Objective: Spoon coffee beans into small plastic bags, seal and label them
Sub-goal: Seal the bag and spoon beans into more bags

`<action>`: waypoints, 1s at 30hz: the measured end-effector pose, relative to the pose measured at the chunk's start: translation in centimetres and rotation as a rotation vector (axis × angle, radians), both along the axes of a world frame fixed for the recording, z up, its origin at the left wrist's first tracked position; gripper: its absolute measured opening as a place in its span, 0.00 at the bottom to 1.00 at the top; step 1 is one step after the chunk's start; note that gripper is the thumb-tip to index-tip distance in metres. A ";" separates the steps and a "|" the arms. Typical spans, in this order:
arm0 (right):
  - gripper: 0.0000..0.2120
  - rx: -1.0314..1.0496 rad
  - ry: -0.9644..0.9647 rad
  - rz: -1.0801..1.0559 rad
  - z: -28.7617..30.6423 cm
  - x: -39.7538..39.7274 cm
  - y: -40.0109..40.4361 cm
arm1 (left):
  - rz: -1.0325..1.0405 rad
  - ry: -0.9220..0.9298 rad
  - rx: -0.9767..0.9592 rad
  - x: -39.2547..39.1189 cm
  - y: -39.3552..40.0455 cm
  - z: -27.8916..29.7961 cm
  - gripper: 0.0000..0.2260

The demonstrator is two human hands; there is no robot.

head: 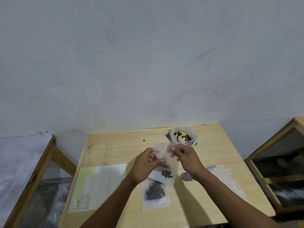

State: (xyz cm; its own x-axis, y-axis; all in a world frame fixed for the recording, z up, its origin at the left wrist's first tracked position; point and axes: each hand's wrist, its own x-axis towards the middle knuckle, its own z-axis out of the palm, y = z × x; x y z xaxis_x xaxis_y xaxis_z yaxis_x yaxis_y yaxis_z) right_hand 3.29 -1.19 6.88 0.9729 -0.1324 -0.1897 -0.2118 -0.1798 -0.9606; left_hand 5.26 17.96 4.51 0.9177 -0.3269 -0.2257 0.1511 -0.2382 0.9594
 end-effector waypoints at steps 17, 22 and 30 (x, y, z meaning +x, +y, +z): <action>0.09 -0.067 -0.123 0.058 1.3 0.9 0.0 | 0.011 0.121 -0.253 -0.1 -0.3 1.4 0.15; 0.06 -0.047 -0.087 0.125 1.4 0.8 -0.4 | 0.130 0.073 -0.256 -0.2 -0.2 1.8 0.07; 0.06 -0.155 -0.116 0.220 1.2 1.3 -0.6 | 0.137 -0.028 -0.138 0.4 0.4 1.9 0.06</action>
State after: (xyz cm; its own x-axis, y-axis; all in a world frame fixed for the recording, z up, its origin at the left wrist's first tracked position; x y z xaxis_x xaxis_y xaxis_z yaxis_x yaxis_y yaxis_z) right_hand 4.60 -1.76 8.08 0.9954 0.0653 -0.0698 -0.0421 -0.3560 -0.9335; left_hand 5.70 18.35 6.36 0.9610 -0.2250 -0.1606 0.1454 -0.0828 0.9859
